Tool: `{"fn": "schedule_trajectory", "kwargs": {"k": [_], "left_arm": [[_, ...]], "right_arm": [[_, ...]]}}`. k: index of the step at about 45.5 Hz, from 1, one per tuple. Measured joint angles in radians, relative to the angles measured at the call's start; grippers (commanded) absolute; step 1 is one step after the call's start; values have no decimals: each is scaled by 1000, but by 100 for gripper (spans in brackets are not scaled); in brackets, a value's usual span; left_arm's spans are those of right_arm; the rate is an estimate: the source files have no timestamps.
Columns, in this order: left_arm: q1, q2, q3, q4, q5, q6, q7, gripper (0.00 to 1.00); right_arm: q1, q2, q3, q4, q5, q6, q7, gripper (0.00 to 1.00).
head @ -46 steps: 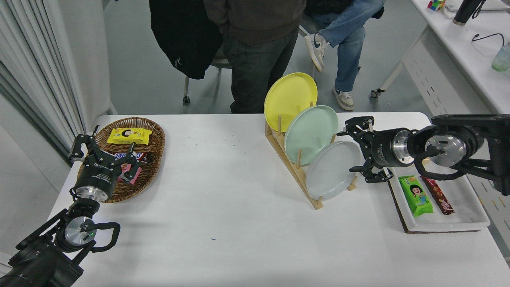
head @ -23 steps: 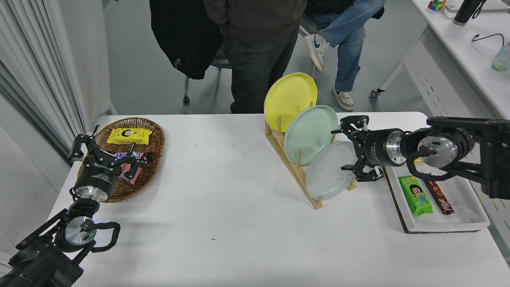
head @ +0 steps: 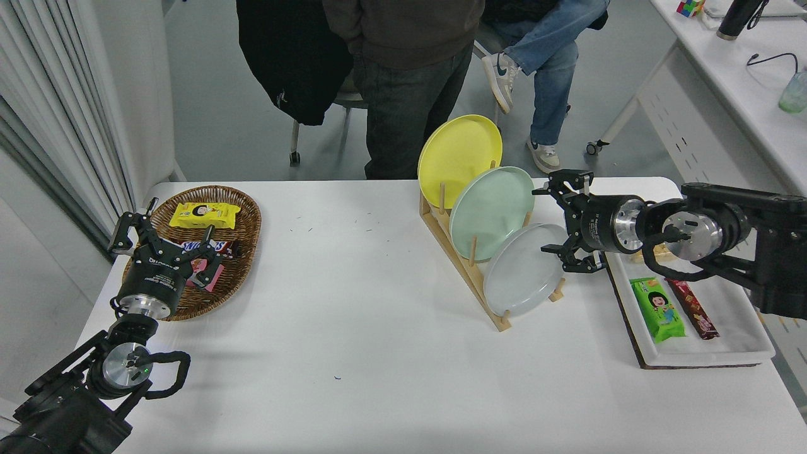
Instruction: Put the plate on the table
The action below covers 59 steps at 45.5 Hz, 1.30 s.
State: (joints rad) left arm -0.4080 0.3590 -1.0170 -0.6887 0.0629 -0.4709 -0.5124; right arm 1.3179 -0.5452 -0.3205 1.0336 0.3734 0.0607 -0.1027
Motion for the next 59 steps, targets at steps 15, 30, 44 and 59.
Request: {"fn": "schedule_trajectory", "kwargs": {"k": [15, 30, 44, 59], "left_arm": [[0, 0, 0, 0, 0, 0, 0, 98], [0, 0, 0, 0, 0, 0, 0, 98], [0, 0, 0, 0, 0, 0, 0, 98], [0, 0, 0, 0, 0, 0, 0, 98]], "right_arm": [[-11, 14, 8, -4, -4, 7, -12, 90], [-15, 29, 14, -4, -2, 6, -25, 85], [-15, 32, 20, -4, -4, 0, -26, 77], [-15, 35, 32, -5, -5, -2, -27, 62]]}}
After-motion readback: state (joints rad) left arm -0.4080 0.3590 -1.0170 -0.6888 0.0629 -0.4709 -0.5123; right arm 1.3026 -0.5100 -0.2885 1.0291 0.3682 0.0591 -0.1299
